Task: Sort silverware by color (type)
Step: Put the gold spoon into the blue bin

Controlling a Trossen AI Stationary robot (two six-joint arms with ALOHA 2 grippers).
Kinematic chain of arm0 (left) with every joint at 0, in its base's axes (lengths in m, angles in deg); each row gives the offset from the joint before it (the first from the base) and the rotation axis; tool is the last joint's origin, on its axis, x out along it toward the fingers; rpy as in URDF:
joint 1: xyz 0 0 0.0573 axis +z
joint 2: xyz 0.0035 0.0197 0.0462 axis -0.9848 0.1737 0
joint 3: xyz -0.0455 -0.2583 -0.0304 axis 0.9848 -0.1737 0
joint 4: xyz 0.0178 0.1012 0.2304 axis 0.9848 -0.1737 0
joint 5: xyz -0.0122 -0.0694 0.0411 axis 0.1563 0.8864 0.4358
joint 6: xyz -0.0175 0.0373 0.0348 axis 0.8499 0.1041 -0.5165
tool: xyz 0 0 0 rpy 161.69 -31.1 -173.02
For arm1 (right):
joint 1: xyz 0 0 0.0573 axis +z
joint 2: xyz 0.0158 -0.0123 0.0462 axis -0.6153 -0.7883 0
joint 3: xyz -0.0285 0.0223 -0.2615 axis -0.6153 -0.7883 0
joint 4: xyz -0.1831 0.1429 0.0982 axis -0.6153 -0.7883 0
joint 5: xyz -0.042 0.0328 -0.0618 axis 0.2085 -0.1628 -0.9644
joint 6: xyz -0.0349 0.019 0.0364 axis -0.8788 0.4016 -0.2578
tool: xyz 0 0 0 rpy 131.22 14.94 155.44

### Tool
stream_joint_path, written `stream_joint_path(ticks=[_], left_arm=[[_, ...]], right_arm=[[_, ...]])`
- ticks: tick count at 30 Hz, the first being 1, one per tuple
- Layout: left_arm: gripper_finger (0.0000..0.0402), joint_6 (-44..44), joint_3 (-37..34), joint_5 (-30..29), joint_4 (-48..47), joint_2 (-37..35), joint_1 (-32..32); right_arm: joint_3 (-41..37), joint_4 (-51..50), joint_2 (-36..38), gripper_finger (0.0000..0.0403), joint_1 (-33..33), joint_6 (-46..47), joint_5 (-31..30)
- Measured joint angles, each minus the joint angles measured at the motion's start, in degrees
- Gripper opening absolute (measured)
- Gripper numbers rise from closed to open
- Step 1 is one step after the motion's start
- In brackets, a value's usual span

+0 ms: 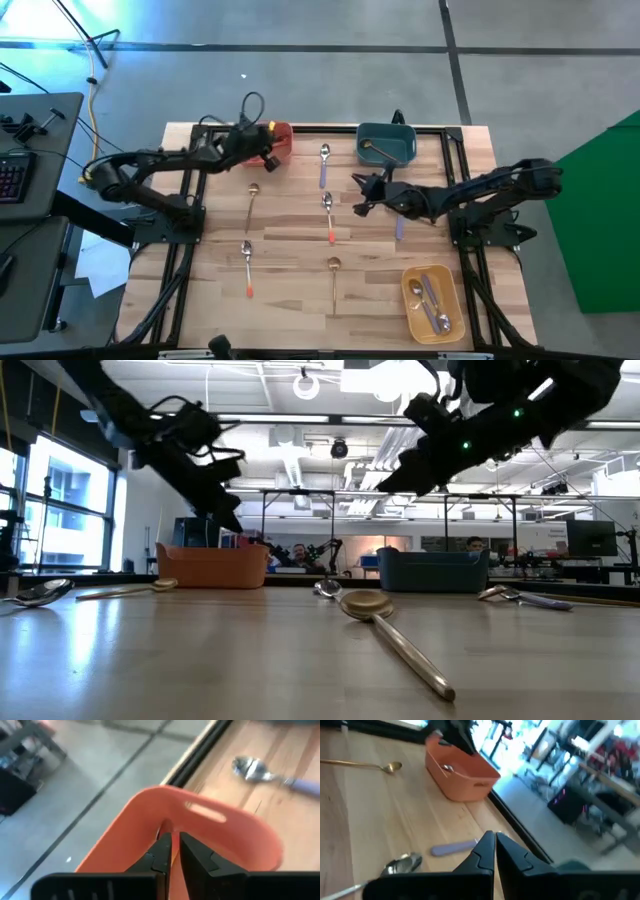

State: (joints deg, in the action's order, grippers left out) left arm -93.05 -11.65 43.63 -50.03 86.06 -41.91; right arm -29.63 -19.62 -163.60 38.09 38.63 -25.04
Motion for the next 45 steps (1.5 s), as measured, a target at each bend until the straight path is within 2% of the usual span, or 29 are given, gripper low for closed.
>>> stream_joint_path(ticks=[6, 9, 11, 14, 18, 24, 30, 36, 41, 45], left_arm=[[0.0020, 6.8, -11.7, 11.0, 19.6, -4.3, -0.1], [0.0019, 9.1, -15.5, 16.8, 26.8, -5.3, -0.1], [0.0019, 9.8, -16.8, 20.1, 30.1, -5.3, -0.1], [0.0019, 10.6, -17.3, 23.3, 31.5, -5.3, -0.1], [0.0019, 10.7, -17.3, 25.4, 31.6, -5.3, -0.2], [0.0019, 10.7, -17.3, 26.1, 31.7, -5.3, -0.2], [0.0019, 10.7, -17.3, 26.2, 31.7, -5.3, -0.2], [0.0019, 10.6, -17.3, 26.2, 31.7, -5.3, -0.2], [0.0019, 10.6, -17.3, 26.2, 31.1, -5.3, -0.2], [0.0019, 10.6, -17.3, 26.2, 31.1, -5.3, -0.2]], right_arm=[[3.6, -23.1, 7.5, 0.0000, -0.4, 10.7, -0.9], [7.4, -39.4, 10.6, 0.0000, -1.4, 18.8, 2.4], [10.3, -50.0, 11.7, 0.0000, -2.2, 25.4, 5.5], [13.9, -63.1, 12.2, 0.0010, -3.2, 33.4, 6.5], [16.6, -74.4, 12.0, 0.0044, -4.3, 38.8, 12.4], [17.0, -83.3, 12.1, 0.0119, -5.0, 40.8, 22.1], [12.8, -84.8, 12.1, 0.0169, -5.3, 39.9, 27.7], [6.9, -83.9, 12.1, 0.0185, -7.9, 40.2, 30.5], [3.1, -80.5, 12.1, 0.0185, -10.3, 38.3, 35.2], [2.9, -79.9, 11.7, 0.0185, -11.0, 39.1, 34.9]])
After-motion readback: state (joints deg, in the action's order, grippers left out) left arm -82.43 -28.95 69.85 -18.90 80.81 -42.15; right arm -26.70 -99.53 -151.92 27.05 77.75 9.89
